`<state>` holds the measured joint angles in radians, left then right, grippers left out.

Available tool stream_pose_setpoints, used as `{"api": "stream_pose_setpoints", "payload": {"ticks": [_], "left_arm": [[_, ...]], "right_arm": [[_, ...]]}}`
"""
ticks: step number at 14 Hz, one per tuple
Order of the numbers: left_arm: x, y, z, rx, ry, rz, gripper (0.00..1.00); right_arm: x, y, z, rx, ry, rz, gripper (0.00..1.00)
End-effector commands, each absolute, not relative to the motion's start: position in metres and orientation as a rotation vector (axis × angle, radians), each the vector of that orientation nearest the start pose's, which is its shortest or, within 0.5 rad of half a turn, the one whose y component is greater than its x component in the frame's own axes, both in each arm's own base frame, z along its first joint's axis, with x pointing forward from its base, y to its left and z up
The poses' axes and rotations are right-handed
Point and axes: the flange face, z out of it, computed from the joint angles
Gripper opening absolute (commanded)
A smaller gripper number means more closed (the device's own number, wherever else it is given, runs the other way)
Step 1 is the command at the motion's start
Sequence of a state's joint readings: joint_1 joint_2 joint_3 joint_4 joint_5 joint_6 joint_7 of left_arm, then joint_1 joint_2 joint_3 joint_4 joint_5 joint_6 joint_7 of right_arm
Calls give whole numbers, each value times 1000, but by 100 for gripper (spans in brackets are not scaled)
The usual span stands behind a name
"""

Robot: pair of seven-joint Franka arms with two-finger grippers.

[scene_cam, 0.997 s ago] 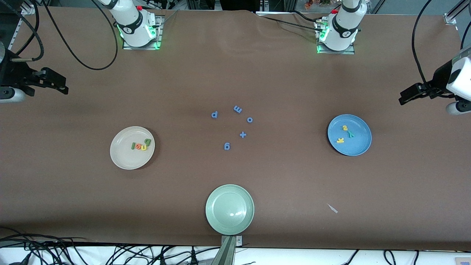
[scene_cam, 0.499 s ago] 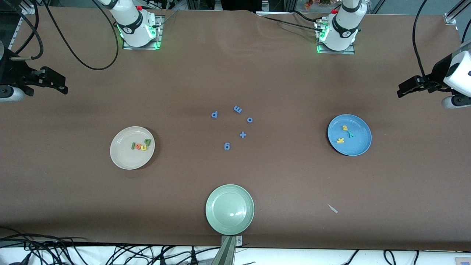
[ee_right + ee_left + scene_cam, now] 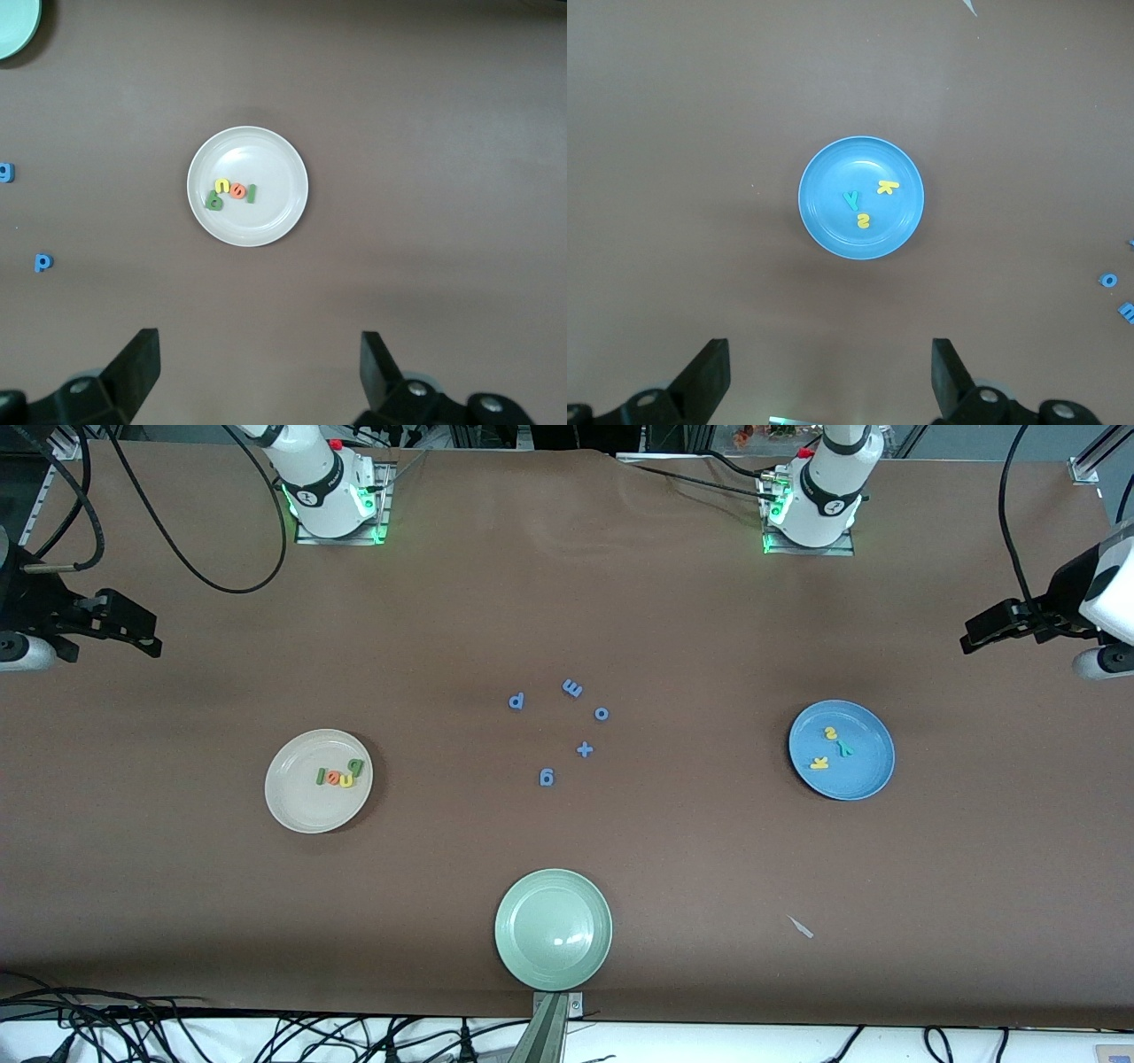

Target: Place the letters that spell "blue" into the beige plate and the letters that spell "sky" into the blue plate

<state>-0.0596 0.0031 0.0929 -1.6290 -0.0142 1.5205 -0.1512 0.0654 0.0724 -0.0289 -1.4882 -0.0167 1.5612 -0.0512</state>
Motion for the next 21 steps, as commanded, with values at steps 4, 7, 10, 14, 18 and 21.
{"api": "stream_pose_setpoints", "payload": {"ticks": [4, 7, 10, 14, 18, 21], "left_arm": [[551, 17, 595, -3167, -268, 161, 100], [551, 13, 594, -3166, -251, 164, 100], [553, 11, 592, -3151, -247, 169, 100], [557, 8, 598, -3153, -233, 145, 100], [557, 7, 598, -3150, -228, 145, 100], [557, 8, 599, -3147, -227, 142, 100]], "right_arm": [[576, 12, 625, -3175, -114, -14, 100], [576, 13, 626, -3178, -114, -9, 100], [576, 14, 626, -3178, -116, -12, 100], [575, 14, 626, -3177, -114, -10, 100], [575, 14, 626, -3178, -116, -9, 100], [576, 13, 626, -3178, -114, -14, 100]]}}
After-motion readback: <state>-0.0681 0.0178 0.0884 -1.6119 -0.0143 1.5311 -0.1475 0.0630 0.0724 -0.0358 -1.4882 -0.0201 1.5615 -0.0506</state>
